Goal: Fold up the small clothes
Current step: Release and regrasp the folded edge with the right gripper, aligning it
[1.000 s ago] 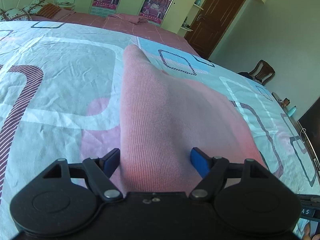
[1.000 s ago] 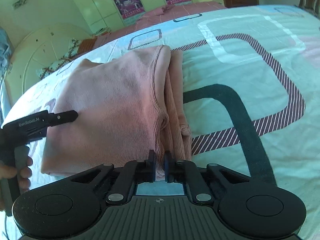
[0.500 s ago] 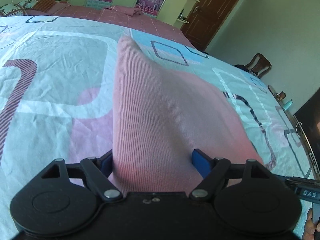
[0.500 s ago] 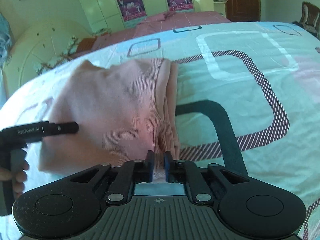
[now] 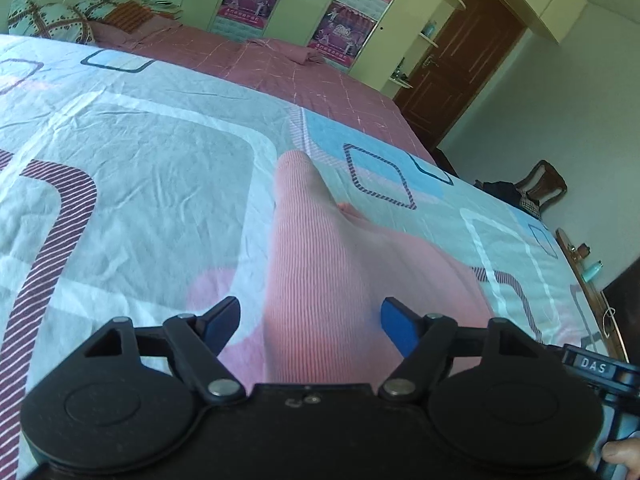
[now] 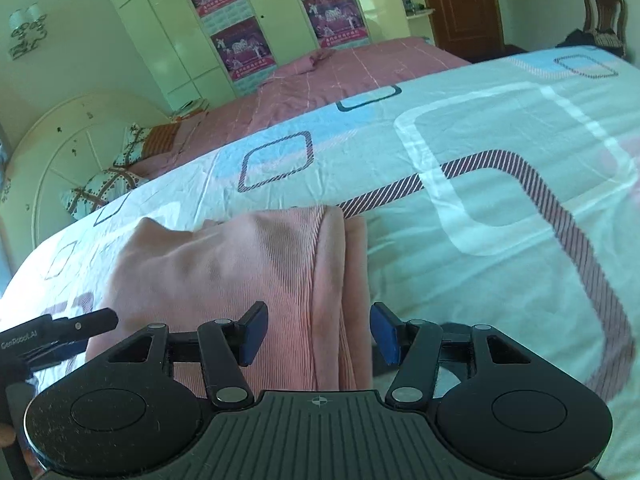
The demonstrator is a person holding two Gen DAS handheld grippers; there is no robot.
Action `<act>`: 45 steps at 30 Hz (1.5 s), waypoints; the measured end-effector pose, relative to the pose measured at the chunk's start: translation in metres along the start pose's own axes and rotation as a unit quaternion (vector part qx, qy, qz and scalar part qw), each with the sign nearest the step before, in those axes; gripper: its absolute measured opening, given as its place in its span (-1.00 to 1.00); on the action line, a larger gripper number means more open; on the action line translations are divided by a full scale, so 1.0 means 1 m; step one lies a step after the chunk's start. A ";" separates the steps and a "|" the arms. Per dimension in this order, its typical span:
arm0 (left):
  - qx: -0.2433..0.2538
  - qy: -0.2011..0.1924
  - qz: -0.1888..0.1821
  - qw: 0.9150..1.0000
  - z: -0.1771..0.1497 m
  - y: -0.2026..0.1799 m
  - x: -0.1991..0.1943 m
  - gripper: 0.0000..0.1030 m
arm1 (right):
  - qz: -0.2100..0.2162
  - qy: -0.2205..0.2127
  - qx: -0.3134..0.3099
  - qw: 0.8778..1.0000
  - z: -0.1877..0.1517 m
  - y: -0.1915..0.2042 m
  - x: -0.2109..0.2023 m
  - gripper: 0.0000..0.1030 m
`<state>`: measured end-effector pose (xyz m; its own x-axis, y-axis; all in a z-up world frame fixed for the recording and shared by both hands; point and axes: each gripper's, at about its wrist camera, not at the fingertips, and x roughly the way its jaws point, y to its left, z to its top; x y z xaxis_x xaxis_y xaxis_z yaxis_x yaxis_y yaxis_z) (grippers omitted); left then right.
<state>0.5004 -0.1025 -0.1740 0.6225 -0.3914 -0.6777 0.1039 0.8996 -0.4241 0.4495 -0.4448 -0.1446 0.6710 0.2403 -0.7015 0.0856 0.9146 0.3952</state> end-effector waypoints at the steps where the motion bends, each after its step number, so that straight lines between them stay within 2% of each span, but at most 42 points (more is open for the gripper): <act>1: 0.000 0.001 -0.001 1.000 0.002 0.001 0.004 0.39 | 0.002 0.001 0.009 1.000 0.003 -0.001 0.007 0.09; 4: -0.003 0.004 -0.014 1.000 0.004 0.002 0.015 0.19 | 0.013 0.005 0.038 0.999 0.011 -0.006 0.024 0.09; 7: -0.013 0.001 -0.017 1.000 0.005 0.003 0.025 0.14 | 0.020 0.011 0.053 0.998 0.019 -0.007 0.038 0.08; 8: -0.015 0.002 -0.017 1.000 0.005 0.003 0.028 0.09 | 0.014 0.014 0.048 0.999 0.020 -0.005 0.043 -0.14; 9: -0.015 0.002 -0.017 1.000 0.005 0.003 0.030 0.07 | 0.012 0.016 0.043 0.999 0.020 -0.004 0.047 -0.64; 10: -0.014 0.001 -0.018 1.000 0.004 0.002 0.032 0.03 | 0.005 0.017 0.038 0.999 0.020 -0.001 0.050 -0.80; 12: -0.002 -0.002 -0.016 1.000 0.004 -0.003 0.032 0.01 | -0.003 0.000 0.024 1.000 0.017 0.001 0.048 -0.87; 15: 0.019 -0.007 -0.010 1.000 0.005 -0.010 0.033 0.04 | -0.048 -0.049 -0.014 0.998 0.013 0.005 0.036 -0.89; 16: 0.021 -0.005 0.000 1.000 0.005 -0.011 0.036 0.21 | -0.069 -0.051 -0.025 0.996 0.011 0.004 0.038 -0.89; 17: 0.020 0.000 0.014 1.000 0.005 -0.009 0.041 0.51 | -0.080 -0.033 -0.029 0.996 0.009 0.000 0.047 -0.89; 18: 0.013 0.004 0.029 0.999 0.005 -0.007 0.044 0.63 | -0.076 -0.019 -0.022 0.997 0.006 -0.004 0.054 -0.89; 19: 0.005 0.007 0.030 1.000 0.005 -0.004 0.046 0.68 | -0.074 -0.022 -0.022 0.997 0.006 -0.005 0.055 -0.89; 22: 0.015 0.007 0.035 0.999 0.006 -0.004 0.042 0.71 | -0.063 -0.023 -0.024 0.997 0.010 -0.004 0.049 -0.88; 23: 0.019 0.007 0.039 0.999 0.006 -0.005 0.041 0.71 | -0.057 -0.025 -0.018 0.998 0.011 -0.006 0.045 -0.82; 24: 0.019 0.007 0.041 0.999 0.007 -0.005 0.040 0.71 | -0.051 -0.028 -0.011 0.998 0.012 -0.007 0.041 -0.67; 27: 0.020 0.008 0.049 0.999 0.007 -0.009 0.038 0.71 | -0.051 -0.045 -0.027 0.997 0.015 0.001 0.027 -0.51; 33: 0.059 -0.002 0.071 0.996 0.004 -0.020 0.029 0.71 | -0.045 -0.042 -0.050 0.997 0.013 0.015 0.023 -0.49; 39: 0.060 0.000 0.075 0.995 0.000 -0.021 0.021 0.71 | -0.085 0.002 -0.059 0.995 0.005 0.007 0.048 -0.48; 45: 0.063 0.000 0.067 0.996 -0.014 -0.018 -0.011 0.70 | -0.058 -0.018 -0.062 0.996 -0.002 0.009 0.014 -0.48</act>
<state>0.4811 -0.1174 -0.1673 0.6367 -0.2654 -0.7240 0.1167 0.9612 -0.2498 0.4580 -0.4325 -0.1523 0.6875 0.1211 -0.7160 0.0732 0.9694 0.2342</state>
